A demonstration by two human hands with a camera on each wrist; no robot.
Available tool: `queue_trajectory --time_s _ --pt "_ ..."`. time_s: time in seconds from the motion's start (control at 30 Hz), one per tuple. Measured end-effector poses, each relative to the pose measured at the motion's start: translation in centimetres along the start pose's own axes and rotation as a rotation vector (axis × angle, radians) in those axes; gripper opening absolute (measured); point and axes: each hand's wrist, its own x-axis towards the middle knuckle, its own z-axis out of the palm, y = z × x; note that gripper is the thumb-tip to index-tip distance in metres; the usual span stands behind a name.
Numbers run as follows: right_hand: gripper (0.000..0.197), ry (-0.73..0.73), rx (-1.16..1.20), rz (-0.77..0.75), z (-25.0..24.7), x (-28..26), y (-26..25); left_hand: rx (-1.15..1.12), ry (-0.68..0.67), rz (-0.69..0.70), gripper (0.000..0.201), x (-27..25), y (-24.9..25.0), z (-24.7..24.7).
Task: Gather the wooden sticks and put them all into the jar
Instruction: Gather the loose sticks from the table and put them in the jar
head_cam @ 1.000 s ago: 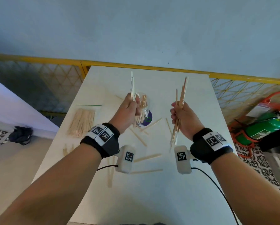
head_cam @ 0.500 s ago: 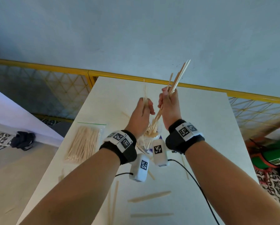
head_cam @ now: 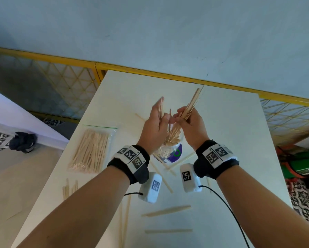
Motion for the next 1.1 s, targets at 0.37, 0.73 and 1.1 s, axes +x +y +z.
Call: queue_trajectory --time_s 0.37,0.73,1.1 --pt "0.017 0.011 -0.063 -0.071 0.6 -1.4 -1.9 0.207 0.052 0.209 0.048 0.0 0.2 -0.5" --pt "0.078 0.036 -0.083 -0.087 0.2 -2.0 -0.9 0.376 -0.089 0.101 0.035 0.1 -2.5 -2.1" --pt "0.03 -0.181 -0.293 -0.061 0.4 -2.4 -0.7 0.406 -0.303 0.127 0.043 -0.3 -1.5 -2.8"
